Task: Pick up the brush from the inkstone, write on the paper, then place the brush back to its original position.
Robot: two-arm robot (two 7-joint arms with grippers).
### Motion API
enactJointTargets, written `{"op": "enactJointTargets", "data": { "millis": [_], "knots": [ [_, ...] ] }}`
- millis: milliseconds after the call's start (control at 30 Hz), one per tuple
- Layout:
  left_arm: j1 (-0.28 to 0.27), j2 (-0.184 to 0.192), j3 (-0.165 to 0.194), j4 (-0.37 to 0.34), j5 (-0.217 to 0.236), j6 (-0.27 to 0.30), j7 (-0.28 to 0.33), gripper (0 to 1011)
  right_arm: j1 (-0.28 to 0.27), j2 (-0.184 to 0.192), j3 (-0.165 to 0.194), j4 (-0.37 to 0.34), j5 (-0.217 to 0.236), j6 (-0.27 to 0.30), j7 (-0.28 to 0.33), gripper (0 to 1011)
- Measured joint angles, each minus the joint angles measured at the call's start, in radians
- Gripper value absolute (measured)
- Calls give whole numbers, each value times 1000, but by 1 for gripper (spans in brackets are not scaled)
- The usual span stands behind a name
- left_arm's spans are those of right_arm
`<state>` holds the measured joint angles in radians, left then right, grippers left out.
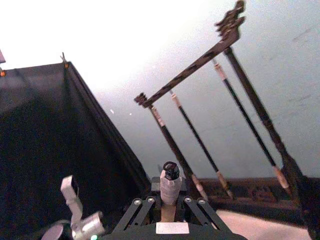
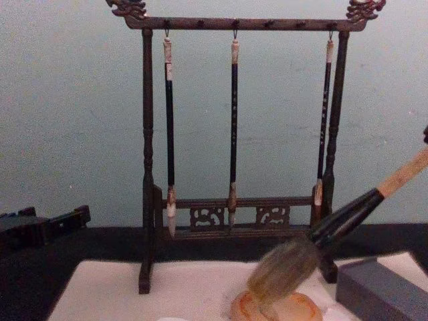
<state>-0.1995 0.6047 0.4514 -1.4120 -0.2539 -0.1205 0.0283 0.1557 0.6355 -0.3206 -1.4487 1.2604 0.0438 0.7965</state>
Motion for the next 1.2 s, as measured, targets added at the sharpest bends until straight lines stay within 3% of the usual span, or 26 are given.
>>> {"op": "enactJointTargets", "data": {
  "millis": [267, 600, 900, 1200],
  "knots": [
    [0, 0, 0, 0, 0, 0, 0, 1002, 94, -42, -26, 121, 44, 28, 17, 161],
    [0, 0, 0, 0, 0, 0, 0, 1002, 201, -108, -62, 324, 82, 57, 77, 161],
    [0, 0, 0, 0, 0, 0, 0, 1002, 266, -160, -81, 489, 77, 69, 115, 161],
    [0, 0, 0, 0, 0, 0, 0, 1002, 304, -193, -77, 592, 60, 85, 147, 161]
  ]
}}
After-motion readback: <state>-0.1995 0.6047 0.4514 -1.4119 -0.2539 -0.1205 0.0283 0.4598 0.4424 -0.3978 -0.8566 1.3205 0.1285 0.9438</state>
